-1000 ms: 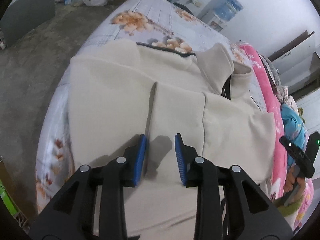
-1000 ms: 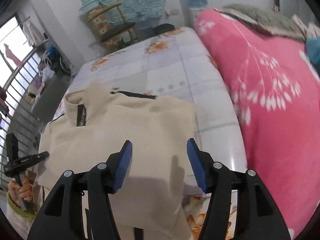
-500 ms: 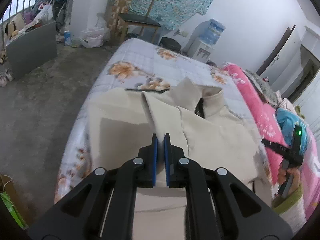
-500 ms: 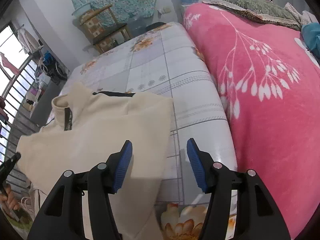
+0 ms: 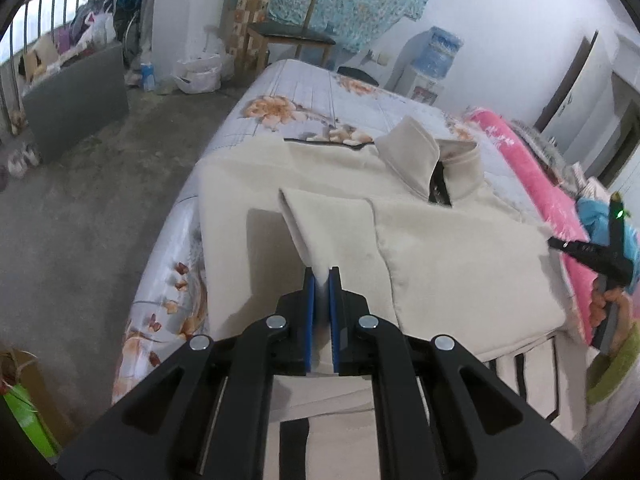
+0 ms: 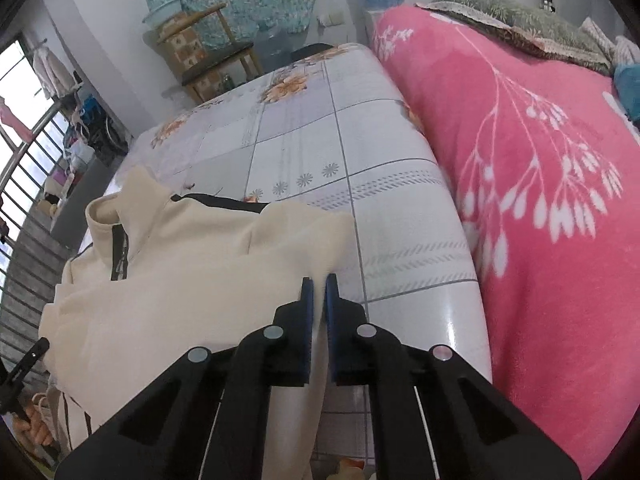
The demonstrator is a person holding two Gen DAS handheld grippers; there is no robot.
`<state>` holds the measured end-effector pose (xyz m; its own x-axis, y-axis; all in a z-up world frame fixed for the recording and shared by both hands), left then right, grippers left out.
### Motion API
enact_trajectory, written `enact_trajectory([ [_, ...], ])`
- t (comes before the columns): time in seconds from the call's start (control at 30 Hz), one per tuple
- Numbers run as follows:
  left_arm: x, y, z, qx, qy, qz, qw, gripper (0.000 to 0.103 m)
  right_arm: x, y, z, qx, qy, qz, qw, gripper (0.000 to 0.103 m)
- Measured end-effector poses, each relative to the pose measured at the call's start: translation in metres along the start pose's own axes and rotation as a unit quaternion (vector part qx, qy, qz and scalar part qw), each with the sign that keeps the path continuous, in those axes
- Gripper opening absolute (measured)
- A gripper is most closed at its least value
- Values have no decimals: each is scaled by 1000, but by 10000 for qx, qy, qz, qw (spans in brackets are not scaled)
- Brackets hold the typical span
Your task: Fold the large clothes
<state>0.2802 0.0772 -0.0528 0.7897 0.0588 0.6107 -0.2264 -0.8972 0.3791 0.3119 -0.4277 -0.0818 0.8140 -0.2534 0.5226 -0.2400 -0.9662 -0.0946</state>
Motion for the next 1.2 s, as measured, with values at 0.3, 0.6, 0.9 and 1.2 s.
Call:
enact_trajectory([
  [0.3,-7,7,-12,373,220,460,9980,21,-12,9,-47,-412,431,-265,9979,20],
  [0.6,-28,30,6,180,-396,680,9967,26,-104,-29,-80,-43,-20,-1547,9880,20],
  [0.9,-44,34,-37,335,-156,766,9964,52,-126,-19,-115,-419,166,-889,9950,20],
  [1.2,-123,69,-68,287,-660,1161,9906,84,-219,-97,-135,-139,-4,-1406,9900,61],
])
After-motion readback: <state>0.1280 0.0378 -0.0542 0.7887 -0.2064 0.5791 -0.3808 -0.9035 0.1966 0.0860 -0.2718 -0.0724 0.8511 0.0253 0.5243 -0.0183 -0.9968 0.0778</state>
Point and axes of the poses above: each gripper's, at about its wrist camera, not at the fingertips, and z roughly the way its jaws point, y to its right, x to its top, the point moved 4 cm from there along z, roughly the way its jaws point, and after that the axes turned 11 degrees about -x, right-handed, at the moved point
